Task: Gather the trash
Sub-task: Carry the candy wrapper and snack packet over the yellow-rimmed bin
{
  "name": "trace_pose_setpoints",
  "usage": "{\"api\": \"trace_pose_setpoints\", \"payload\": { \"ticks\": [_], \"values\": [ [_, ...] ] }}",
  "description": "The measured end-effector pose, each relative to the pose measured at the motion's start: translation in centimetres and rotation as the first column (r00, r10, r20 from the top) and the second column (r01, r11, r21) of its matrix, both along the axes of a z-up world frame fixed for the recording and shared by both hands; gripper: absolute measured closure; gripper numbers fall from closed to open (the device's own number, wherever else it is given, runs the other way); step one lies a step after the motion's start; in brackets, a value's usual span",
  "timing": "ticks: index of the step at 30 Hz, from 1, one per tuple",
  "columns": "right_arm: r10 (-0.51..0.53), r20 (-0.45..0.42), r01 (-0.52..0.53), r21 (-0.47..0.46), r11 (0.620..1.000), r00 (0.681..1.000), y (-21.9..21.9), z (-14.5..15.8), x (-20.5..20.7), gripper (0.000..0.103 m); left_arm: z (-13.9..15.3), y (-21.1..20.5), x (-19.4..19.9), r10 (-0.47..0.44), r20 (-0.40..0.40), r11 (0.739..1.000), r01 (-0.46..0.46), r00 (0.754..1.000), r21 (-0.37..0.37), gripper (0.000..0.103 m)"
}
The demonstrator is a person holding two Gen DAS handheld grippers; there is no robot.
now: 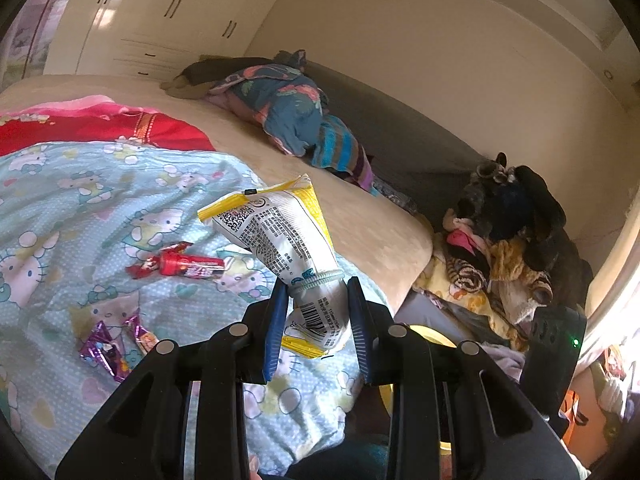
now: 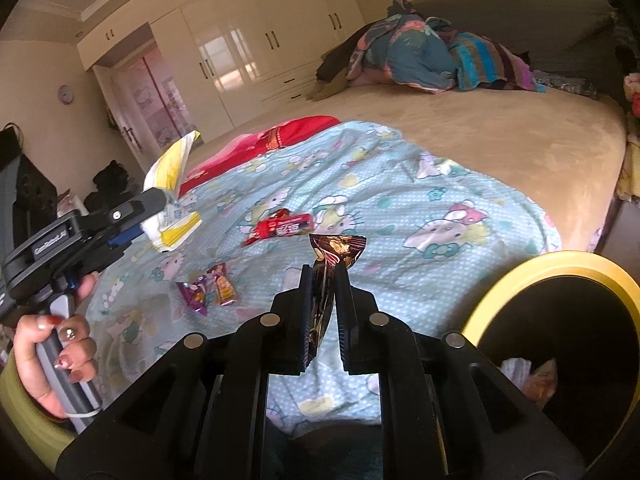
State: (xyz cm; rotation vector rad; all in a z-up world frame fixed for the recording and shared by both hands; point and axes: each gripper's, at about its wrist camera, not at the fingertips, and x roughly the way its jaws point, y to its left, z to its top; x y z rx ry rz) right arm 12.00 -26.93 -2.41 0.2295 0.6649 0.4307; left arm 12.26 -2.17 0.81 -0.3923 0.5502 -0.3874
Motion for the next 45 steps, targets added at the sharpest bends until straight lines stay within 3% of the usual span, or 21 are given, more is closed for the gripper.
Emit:
{"api": "trace_pose_setpoints", "payload": {
  "ticks": [24,45],
  "values": [
    [-0.176,0.005,0.176,0.012,0.984,0.984,-7.9,-0.3,-0.8,0.095,-1.5,-6.4,-0.8,-0.177,-0.042,0.984,0.178,0.983,0.029,0.074],
    [-0.311,-0.034,0.312,0.011,0.95,0.95,-13.7,-1.7,-0.8,0.095,-3.4,-12.9,-2.2,-0.335,-0.08,0.937,0.341,0.939,0.071,0.074]
  ]
}}
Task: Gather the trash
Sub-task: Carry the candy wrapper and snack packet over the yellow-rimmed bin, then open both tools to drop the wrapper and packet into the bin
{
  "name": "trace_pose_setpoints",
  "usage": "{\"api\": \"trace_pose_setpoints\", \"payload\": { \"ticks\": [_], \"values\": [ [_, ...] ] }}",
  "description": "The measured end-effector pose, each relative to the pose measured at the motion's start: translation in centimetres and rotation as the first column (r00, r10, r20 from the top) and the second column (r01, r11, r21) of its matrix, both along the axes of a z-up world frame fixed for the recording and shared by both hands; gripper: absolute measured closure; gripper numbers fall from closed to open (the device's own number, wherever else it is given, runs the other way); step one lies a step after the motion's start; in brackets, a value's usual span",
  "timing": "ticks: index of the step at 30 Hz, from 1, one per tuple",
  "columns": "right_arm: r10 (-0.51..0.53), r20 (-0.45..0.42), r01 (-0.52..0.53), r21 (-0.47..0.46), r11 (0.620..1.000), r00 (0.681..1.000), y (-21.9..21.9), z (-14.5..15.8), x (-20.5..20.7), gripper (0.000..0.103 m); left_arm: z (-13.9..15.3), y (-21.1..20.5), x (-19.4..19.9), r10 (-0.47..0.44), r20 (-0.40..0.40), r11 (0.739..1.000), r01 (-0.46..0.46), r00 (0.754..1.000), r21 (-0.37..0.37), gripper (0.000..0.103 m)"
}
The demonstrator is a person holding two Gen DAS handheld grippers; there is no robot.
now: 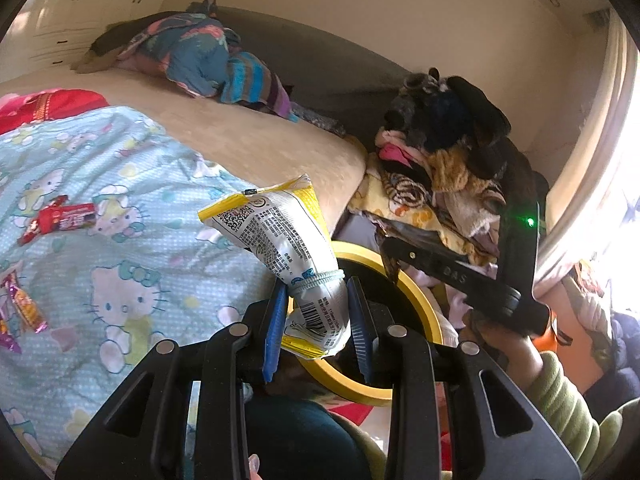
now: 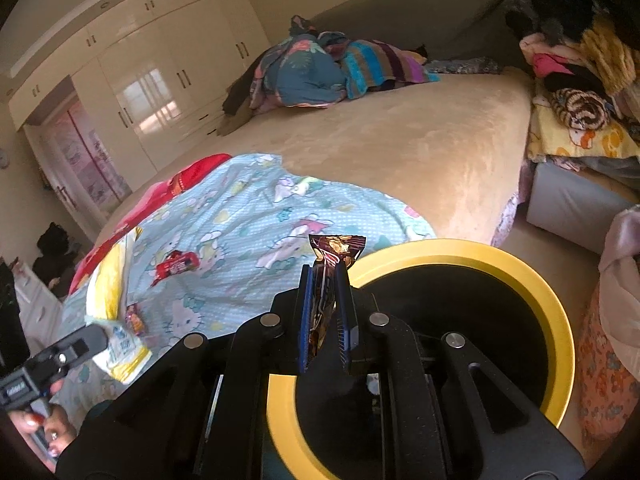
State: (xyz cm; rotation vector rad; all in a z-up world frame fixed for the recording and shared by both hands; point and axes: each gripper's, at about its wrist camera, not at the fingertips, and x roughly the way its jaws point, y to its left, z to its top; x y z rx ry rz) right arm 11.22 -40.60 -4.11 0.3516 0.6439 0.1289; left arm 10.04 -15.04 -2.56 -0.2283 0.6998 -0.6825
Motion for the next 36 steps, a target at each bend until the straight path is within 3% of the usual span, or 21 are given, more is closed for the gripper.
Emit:
{"api": "trace_pose_setpoints", "payload": {
  "ticks": [20,36],
  "values": [
    [-0.111,-0.052,0.112,0.016,0.994,0.992,-4.6,-2.9,0.1,0.095,-3.4,-8.2,0.1,-0.152,-0.056,0.981,0.158,0.987,0.116,0.074],
    [-0.163,-0.099,0.169,0.055,0.984,0.982,-7.1,-5.0,0.3,0.095,-6.2,-12.6,2.2,-0.189,-0.112,0.96,0.207,0.976,0.188,0.074]
  ]
}}
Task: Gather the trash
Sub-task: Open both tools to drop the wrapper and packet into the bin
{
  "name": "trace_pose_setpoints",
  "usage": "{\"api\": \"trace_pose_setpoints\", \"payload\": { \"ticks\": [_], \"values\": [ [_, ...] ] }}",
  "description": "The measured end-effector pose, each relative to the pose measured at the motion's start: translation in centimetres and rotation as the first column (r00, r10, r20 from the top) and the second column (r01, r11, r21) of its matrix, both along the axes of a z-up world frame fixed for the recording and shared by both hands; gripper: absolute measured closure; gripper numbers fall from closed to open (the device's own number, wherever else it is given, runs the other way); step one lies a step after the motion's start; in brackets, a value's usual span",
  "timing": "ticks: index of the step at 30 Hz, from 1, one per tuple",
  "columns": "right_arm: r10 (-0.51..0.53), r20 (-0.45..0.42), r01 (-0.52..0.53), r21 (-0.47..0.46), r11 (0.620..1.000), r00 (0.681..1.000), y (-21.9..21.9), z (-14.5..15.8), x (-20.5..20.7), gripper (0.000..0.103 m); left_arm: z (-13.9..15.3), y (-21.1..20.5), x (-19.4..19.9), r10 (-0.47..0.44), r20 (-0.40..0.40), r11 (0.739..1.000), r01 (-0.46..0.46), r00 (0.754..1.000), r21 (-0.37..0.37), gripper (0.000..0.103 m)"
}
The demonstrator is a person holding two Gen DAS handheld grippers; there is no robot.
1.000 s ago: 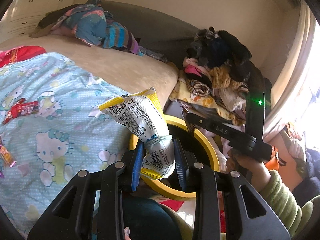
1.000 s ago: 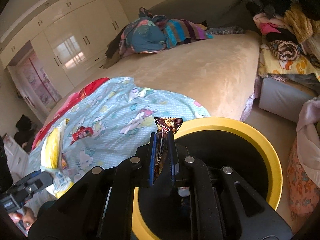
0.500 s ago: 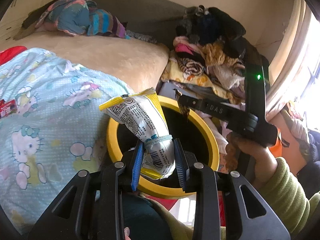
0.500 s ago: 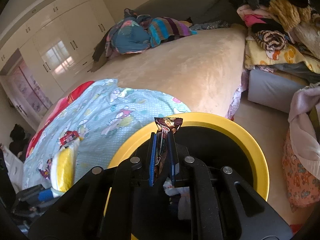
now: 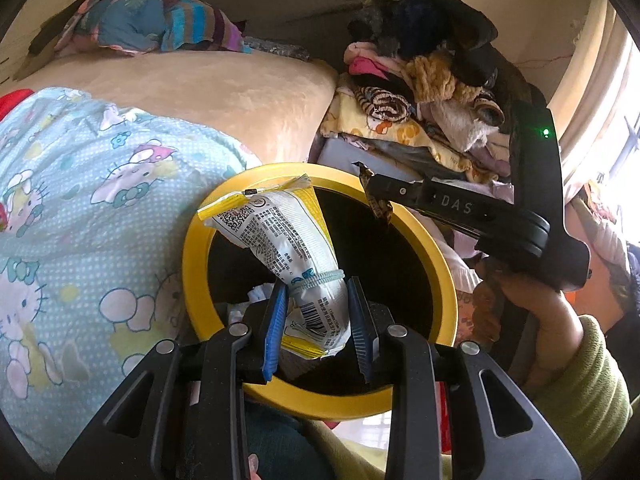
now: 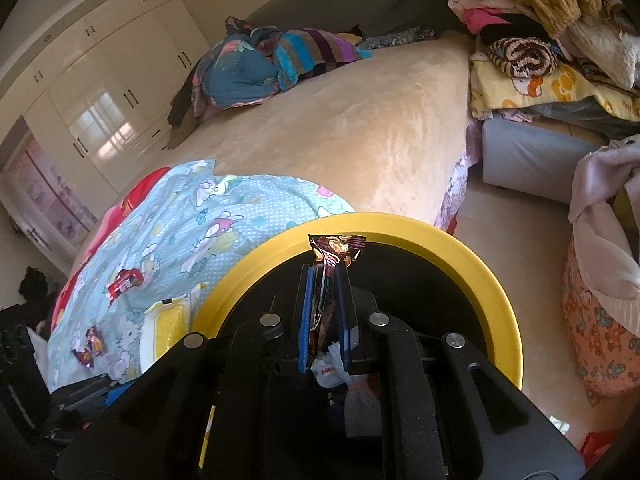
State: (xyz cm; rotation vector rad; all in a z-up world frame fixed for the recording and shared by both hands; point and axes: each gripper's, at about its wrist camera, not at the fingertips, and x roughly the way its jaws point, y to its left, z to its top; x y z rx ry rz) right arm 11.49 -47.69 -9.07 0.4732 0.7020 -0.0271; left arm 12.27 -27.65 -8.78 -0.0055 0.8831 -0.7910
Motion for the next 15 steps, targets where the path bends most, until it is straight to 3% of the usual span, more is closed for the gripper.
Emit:
{"api": "trace_pose_setpoints", "payload": {
  "ticks": [4,5,6,8,10,12,15],
  "values": [
    [-0.001,-0.017,0.001,0.013,1.0,1.0,-0.4,-0.4,0.2,0.091,-0.2,-0.1,0.5,0.004,-0.005,1.0,-0.004,1.0,0.001,0.073],
    [-0.012,-0.022,0.012,0.016,1.0,1.0,-0.6,-0.5,0.1,0.091,-0.2,0.1,0.6,0.015,-0.004,1.0,-0.015,1.0,-0.003,0.068],
    [-0.019,-0.022,0.02,0.024,1.0,1.0,-0.8,-0.6,0.0,0.09,0.0,0.3,0.6,0.022,0.0,1.0,-0.022,1.0,-0.006,0.052],
    [-0.037,-0.019,0.038,0.042,0.998,0.999,-1.2,-0.6,-0.1,0.071,0.6,1.0,0.6,0.044,0.026,0.999,-0.043,0.999,-0.016,0.03],
    [-0.053,-0.011,0.053,0.045,0.998,0.999,-1.3,-0.5,-0.3,0.064,1.3,1.6,0.5,0.057,0.045,0.998,-0.056,0.997,-0.035,0.025],
    [-0.054,-0.008,0.054,0.048,0.997,0.999,-1.2,-0.3,-0.3,0.062,2.0,2.2,0.5,0.077,0.065,0.996,-0.075,0.995,-0.045,0.009],
    [-0.042,0.005,0.042,0.031,0.999,0.999,-0.5,0.2,-0.3,0.054,2.7,3.4,0.2,0.111,0.074,0.992,-0.106,0.991,-0.068,0.007]
  ]
}}
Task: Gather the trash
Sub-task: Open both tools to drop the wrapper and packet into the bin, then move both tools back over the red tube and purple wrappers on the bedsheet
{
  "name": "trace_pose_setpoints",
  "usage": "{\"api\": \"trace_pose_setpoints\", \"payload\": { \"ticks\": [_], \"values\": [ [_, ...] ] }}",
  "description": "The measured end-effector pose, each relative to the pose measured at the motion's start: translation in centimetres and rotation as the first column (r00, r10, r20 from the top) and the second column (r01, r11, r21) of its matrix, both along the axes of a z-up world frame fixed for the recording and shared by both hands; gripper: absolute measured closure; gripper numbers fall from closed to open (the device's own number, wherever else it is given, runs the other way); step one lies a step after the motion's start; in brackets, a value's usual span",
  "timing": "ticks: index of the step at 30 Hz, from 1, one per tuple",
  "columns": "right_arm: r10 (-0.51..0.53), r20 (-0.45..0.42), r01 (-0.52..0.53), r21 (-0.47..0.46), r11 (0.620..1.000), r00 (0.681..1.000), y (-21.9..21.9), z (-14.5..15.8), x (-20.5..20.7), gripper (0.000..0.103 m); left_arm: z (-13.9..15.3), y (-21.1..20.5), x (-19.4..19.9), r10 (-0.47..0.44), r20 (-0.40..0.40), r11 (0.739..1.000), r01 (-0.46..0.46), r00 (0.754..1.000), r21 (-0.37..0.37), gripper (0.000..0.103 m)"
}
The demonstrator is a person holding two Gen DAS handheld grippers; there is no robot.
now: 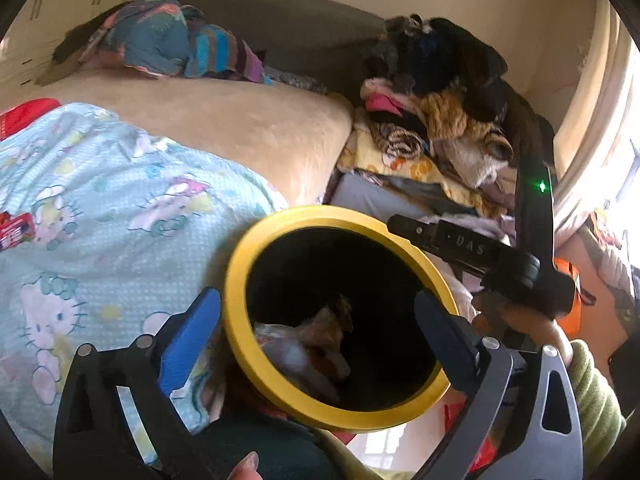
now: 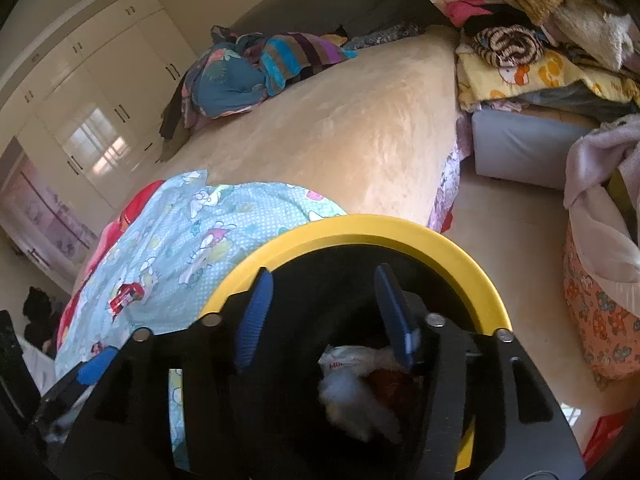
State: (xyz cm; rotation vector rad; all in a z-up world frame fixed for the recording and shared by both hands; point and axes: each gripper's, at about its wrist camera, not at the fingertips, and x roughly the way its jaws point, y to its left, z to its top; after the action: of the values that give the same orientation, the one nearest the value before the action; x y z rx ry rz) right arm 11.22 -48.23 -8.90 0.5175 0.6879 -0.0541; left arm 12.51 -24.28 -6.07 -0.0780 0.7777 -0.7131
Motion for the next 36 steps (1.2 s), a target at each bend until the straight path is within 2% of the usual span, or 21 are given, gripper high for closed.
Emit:
{"api": "trace_pose_setpoints", "payload": {
  "ticks": [3,9,12,16,20,28,36],
  "values": [
    [0.027,0.008,-0.027,-0.034,0.999,1.0,1.1,0.6,0.2,0.052,0.6,1.2,-0.3,0.041,0.02,0.999,-0.041,0.999,0.011,0.007],
    [0.089,0.049,-0.084,-0.093,0.992,0.995,3.7,2.4,0.0,0.041,2.4,4.4,-0.6,0.146,0.085,0.989,-0.148,0.986,0.017,0.007],
    [0.127,0.072,-0.118,-0.117,0.986,0.989,5.2,3.3,0.0,0.04,3.6,6.1,-0.9,0.191,0.114,0.981,-0.193,0.975,0.002,0.007],
    [0.171,0.103,-0.156,-0.141,0.978,0.98,7.4,4.5,-0.2,0.03,4.7,8.1,-1.4,0.24,0.147,0.971,-0.24,0.96,-0.014,0.007],
    [0.217,0.13,-0.195,-0.164,0.967,0.967,9.2,5.6,-0.5,0.026,5.6,9.9,-1.7,0.284,0.174,0.958,-0.285,0.943,-0.022,0.007],
    [0.294,0.157,-0.261,-0.202,0.944,0.943,12.7,6.7,-0.9,0.026,7.0,13.7,-2.3,0.374,0.227,0.926,-0.376,0.899,-0.034,0.007],
    [0.369,0.164,-0.33,-0.22,0.918,0.915,16.0,7.1,-1.0,0.026,7.6,17.9,-2.6,0.465,0.233,0.884,-0.464,0.854,-0.063,0.007]
  ]
}}
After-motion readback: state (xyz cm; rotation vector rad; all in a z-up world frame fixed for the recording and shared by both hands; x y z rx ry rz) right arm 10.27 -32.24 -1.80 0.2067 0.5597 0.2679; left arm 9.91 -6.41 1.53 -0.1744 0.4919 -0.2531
